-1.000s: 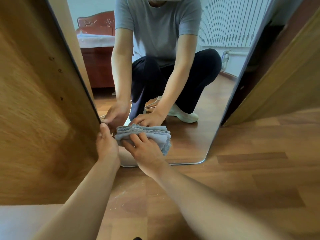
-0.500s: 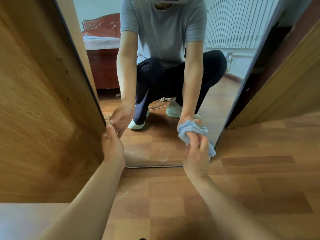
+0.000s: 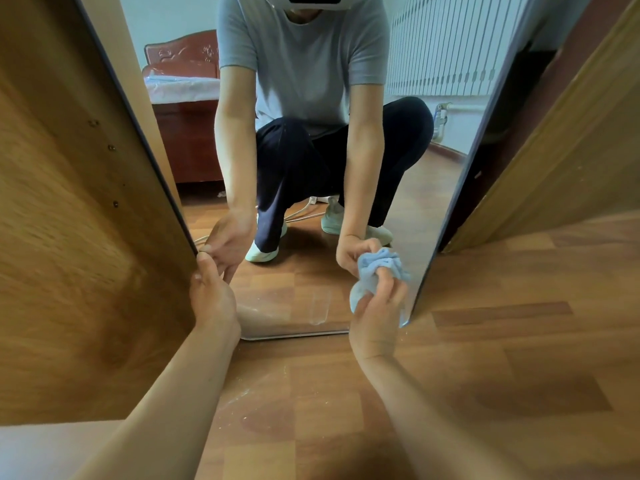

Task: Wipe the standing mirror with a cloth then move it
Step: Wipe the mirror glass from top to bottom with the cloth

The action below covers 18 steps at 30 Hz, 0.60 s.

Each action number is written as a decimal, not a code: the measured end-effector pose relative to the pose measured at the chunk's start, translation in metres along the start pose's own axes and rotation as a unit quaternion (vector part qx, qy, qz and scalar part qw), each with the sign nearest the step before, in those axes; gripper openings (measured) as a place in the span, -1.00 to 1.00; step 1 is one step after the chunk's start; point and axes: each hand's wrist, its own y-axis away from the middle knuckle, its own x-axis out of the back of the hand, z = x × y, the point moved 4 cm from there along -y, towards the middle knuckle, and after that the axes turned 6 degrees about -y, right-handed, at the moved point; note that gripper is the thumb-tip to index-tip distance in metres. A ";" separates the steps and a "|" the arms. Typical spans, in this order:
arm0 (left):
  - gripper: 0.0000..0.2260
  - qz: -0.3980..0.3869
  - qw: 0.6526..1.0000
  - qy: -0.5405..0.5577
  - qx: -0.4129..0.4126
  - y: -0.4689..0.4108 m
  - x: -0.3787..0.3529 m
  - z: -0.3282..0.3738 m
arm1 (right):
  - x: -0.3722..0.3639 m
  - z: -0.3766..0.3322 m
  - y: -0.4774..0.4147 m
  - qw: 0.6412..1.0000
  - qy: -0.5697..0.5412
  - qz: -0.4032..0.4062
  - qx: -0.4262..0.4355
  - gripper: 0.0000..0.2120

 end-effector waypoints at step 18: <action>-0.65 -0.064 0.994 0.048 0.070 -0.016 0.016 -0.024 | -0.113 -0.102 0.070 0.899 0.012 -0.240 0.365 -0.58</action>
